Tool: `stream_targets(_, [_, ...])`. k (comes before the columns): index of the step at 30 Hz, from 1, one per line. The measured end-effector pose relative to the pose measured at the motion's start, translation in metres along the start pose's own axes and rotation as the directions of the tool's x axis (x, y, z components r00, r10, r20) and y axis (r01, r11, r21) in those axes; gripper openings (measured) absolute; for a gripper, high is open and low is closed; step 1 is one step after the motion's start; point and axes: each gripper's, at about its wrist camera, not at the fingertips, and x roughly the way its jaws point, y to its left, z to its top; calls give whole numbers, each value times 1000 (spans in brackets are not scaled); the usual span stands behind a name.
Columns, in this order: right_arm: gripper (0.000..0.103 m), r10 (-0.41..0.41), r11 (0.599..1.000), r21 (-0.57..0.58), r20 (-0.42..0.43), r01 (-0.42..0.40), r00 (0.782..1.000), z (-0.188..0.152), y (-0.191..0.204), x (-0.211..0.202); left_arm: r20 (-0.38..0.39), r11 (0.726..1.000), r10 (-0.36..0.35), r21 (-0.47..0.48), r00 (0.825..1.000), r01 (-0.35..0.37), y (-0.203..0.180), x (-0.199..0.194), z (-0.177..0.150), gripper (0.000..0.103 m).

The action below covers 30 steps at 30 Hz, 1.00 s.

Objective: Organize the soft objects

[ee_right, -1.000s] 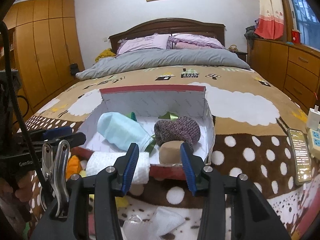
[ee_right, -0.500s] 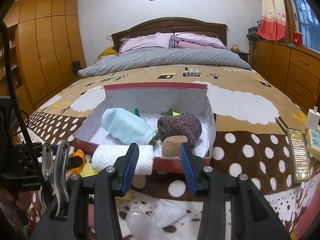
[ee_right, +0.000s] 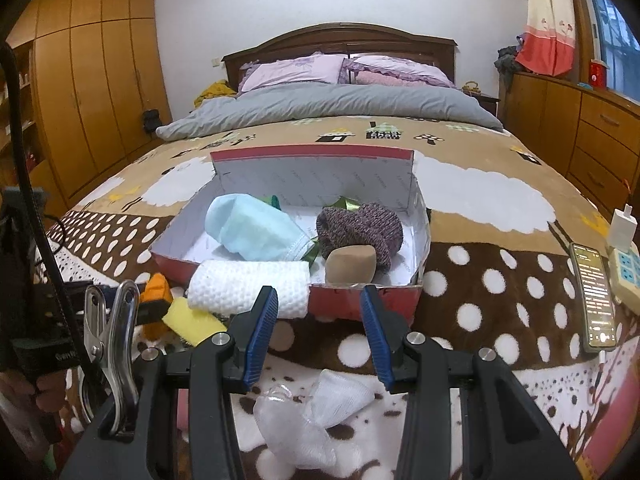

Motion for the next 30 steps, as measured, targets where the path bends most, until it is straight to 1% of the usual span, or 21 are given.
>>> stream_targets(5, [44, 19, 1000, 8, -11, -19, 1000, -1, 2, 0, 53, 1000, 7, -9, 999, -7, 1, -12, 13, 35])
stream_targets(11, [44, 30, 999, 12, -18, -30, 999, -2, 3, -1, 103, 999, 34, -16, 994, -33, 5, -12, 37, 36])
stream_targets(19, [44, 33, 999, -4, -25, -33, 999, -5, 8, -1, 101, 998, 50, -43, 994, -46, 11, 11, 58, 36])
stream_targets(24, [44, 34, 999, 2, -29, -34, 999, -6, 8, -1, 98, 996, 78, -44, 992, -74, 13, 27, 63, 36])
stream_targets(27, [44, 35, 999, 3, -33, -35, 999, -6, 8, 0, 80, 995, 94, -40, 992, -91, 15, 39, 65, 36])
stream_targets(30, [44, 35, 999, 2, -33, -35, 999, -6, 8, 0, 57, 995, 92, -48, 994, -89, 17, 50, 65, 37])
